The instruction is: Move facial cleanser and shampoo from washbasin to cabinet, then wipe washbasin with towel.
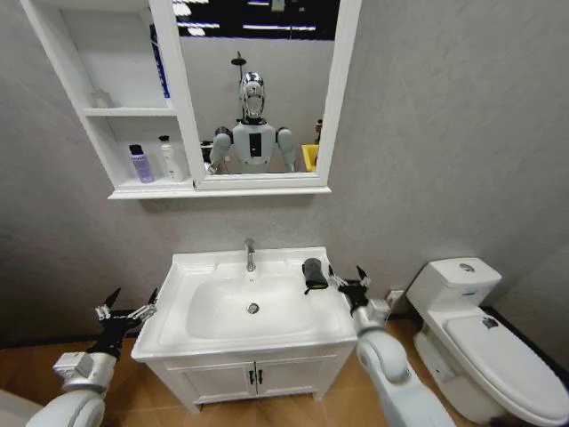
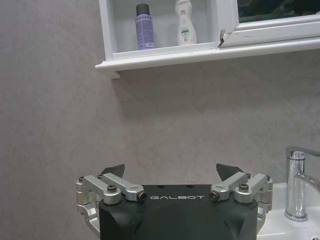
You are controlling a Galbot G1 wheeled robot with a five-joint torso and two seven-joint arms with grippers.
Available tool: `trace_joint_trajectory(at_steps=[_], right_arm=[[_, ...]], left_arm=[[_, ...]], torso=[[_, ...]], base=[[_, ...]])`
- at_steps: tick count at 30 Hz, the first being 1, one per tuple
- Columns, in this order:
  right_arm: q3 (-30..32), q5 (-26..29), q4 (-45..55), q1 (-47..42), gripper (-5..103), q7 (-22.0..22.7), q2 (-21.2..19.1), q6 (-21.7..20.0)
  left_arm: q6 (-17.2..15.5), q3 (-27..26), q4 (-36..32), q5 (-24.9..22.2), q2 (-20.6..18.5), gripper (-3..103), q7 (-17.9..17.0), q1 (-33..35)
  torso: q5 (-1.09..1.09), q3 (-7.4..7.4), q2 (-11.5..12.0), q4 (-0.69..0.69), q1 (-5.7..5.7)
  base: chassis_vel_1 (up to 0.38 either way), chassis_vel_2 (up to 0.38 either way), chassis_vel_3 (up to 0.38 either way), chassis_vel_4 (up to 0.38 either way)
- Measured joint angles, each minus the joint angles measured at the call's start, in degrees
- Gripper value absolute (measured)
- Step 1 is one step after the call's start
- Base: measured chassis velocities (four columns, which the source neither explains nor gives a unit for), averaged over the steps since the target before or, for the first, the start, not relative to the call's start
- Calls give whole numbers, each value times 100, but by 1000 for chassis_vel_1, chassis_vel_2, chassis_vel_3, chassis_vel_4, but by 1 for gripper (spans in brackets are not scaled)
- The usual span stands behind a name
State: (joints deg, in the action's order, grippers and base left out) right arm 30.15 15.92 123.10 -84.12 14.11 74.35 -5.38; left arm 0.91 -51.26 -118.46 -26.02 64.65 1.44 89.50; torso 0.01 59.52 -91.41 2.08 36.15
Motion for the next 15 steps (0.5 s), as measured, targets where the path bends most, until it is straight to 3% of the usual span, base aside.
trace_joint_trajectory(at_steps=[3,8,11,15], right_arm=[[194,-105,242,-522,100,-19,81,189],[985,-70,1129,-2106,100,-1,357,625],[1269,-31,1443,-2463,100,-9,383,772],[1189,48,1485,-2523,100,-21,338,807]], left_arm=[[0,-1,0,0,0,100,0,0],[0,0,0,0,1,100,-1,0],[0,-1,0,0,1,100,-1,0],[-1,-1,0,0,1,100,-1,0]], torso=[[-2,0,0,1,0],[-2,1,0,-1,0],[-3,1,0,1,1],[0,2,0,4,2]], base=[[0,0,0,0],[0,0,0,0],[0,0,0,0],[0,0,0,0]])
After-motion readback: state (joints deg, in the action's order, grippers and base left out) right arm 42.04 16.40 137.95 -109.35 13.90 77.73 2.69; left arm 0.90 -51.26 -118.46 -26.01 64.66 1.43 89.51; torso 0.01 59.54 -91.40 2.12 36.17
